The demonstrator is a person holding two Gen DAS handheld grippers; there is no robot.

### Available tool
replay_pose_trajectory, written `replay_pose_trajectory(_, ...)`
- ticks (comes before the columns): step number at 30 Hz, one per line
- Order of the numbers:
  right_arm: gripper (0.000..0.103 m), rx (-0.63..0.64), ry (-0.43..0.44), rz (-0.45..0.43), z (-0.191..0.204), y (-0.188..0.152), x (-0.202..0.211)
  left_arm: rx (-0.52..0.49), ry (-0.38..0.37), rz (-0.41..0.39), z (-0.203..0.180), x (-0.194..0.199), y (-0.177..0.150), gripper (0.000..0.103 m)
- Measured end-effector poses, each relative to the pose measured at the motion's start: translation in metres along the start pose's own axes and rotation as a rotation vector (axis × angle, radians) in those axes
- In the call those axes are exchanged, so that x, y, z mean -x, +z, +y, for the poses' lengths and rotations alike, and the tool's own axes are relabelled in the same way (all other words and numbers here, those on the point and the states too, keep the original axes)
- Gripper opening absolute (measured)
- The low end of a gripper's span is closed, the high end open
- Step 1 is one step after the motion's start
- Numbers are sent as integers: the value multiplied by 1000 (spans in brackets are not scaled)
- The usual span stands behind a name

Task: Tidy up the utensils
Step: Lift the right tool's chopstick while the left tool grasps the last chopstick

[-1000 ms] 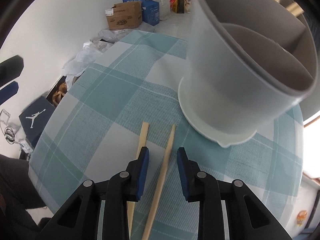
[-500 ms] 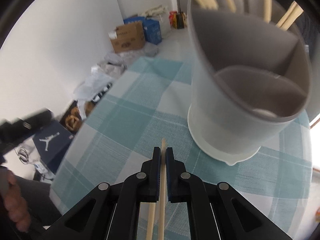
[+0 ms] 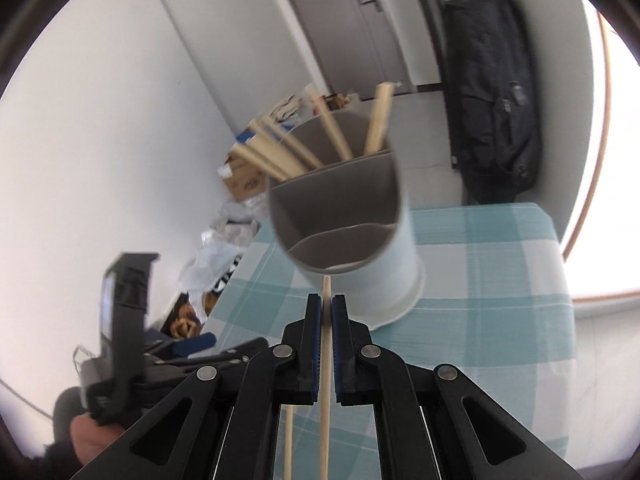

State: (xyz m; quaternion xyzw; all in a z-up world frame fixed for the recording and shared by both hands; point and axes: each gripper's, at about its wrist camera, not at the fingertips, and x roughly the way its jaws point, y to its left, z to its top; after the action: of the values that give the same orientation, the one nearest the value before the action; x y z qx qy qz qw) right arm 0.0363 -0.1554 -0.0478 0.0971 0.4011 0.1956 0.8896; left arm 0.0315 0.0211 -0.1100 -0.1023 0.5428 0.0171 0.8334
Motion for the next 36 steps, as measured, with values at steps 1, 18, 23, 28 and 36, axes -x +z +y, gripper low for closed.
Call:
replay_pose_trajectory(1,4,-16,1,-12,-6,1,7,-7,7,6,-1,-1,0,83)
replay_pose_trajectory(18,4,-180,61,-113,-72,-4,66,-93,100,99,-39,-21,4,22)
replay_pose_trajectory(23,4,-174,71,-119,-76,-6,69,-82,90,96,-42,-24,8,5)
replay_pose_trajectory(28,4,-155,69,-132,-74,-7,71,-28,57,94,-42,-26,13,3)
replay_pose_trajectory(36,4,-131,55,-162,-66,-10,78,40,13,-109,-40,18,5,3)
